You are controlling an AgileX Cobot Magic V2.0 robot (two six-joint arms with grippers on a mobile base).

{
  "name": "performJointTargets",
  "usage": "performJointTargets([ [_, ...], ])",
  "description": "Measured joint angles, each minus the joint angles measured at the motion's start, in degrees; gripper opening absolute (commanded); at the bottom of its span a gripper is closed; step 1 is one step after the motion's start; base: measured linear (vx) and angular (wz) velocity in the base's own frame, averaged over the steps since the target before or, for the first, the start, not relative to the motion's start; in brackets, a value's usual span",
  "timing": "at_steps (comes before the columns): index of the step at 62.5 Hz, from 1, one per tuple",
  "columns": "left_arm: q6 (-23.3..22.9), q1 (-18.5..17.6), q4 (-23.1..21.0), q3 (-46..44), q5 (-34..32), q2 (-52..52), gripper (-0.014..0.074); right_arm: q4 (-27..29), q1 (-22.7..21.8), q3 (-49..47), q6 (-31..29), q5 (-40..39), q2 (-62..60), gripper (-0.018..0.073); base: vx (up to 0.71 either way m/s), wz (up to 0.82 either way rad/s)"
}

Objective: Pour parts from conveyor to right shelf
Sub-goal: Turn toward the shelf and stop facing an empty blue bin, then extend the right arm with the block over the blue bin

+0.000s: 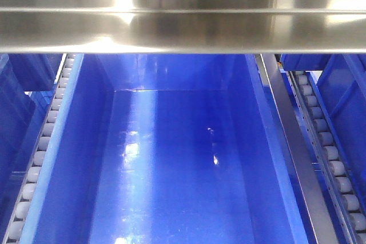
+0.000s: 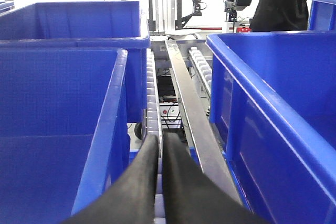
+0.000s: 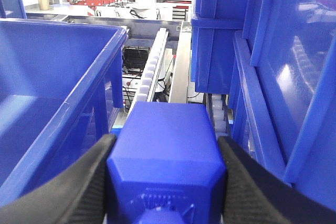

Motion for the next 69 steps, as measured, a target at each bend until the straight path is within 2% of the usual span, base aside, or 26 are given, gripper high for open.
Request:
performJointTargets([
  [16,0.00,0.00,0.00,0.00,0.00,0.00,-0.0006,6.63,0.00,0.00,-0.20,0.29,0.00,-0.0005,0.00,0.00],
  [24,0.00,0.00,0.00,0.00,0.00,0.00,-0.0006,10.55,0.33,0.00,-5.08,0.99,0.00,-0.0001,0.00,0.00],
  [35,0.00,0.00,0.00,0.00,0.00,0.00,-0.0006,18.66,5.18,-0.06,-16.79,1.98,0.55,0.0012,0.00,0.00],
  [42,0.00,0.00,0.00,0.00,0.00,0.00,-0.0006,21.78,8.79,-1.52,-21.83,3.16,3.73,0.0015,0.00,0.00],
  [56,0.00,0.00,0.00,0.00,0.00,0.00,-0.0006,22.84,15.74,-5.77,-23.49,1.01,12.40,0.0032,0.00,0.00],
  [69,0.00,0.00,0.00,0.00,0.00,0.00,-0.0006,24.14,20.75,-9.83,-23.53,-1.55,25.57,0.0041,0.00,0.00],
])
